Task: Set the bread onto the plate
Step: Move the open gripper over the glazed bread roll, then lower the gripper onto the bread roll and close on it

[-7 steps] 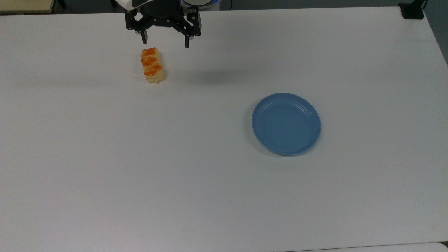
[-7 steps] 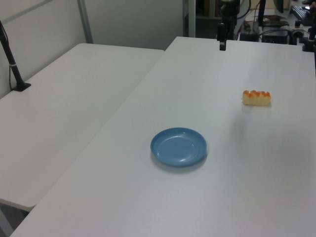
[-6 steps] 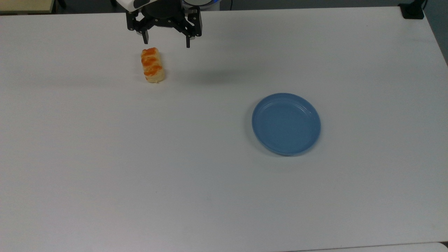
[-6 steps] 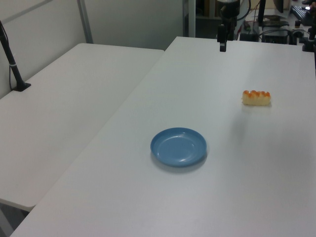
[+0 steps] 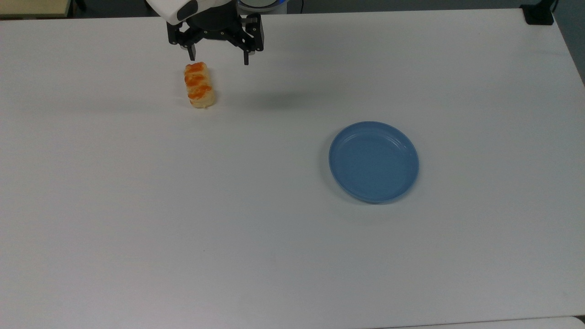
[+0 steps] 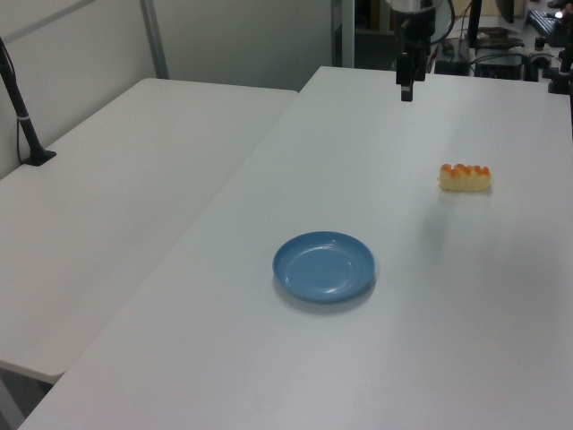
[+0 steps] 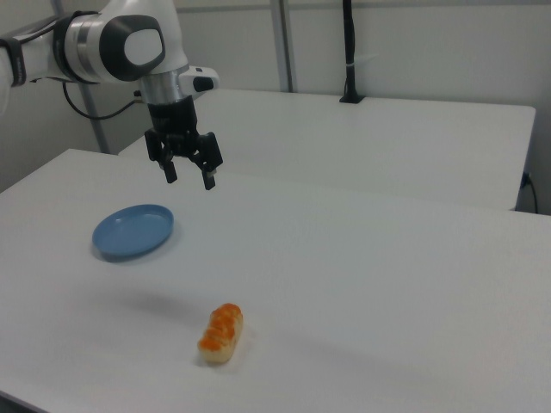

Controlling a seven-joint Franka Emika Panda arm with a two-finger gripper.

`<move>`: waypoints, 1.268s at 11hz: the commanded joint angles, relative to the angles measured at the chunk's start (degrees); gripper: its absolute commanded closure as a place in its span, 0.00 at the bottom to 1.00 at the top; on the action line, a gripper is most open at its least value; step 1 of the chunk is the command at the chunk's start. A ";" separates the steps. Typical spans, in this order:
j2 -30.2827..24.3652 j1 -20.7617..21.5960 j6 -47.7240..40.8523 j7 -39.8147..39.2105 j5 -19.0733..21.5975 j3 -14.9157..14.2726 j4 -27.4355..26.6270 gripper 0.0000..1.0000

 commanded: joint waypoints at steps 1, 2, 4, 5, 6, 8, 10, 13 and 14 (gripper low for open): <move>-0.64 2.12 1.26 -1.10 1.22 -1.63 -1.88 0.00; -0.73 2.46 1.26 -1.10 1.22 -1.71 -2.31 0.00; -1.16 2.64 2.40 -1.37 1.22 -1.71 -3.80 0.00; -1.43 2.90 2.41 -1.54 1.14 -1.71 -5.20 0.00; -1.52 4.47 3.10 -1.89 0.79 -1.89 -8.09 0.00; -2.04 7.29 8.80 -2.07 0.26 -4.16 -15.29 0.00; -2.05 7.65 11.81 -6.52 0.00 -7.58 -18.92 0.00; -2.66 7.74 11.81 -18.31 -2.53 -11.81 -23.75 0.00; -2.49 7.74 12.07 -18.59 -5.08 -12.08 -25.24 0.00</move>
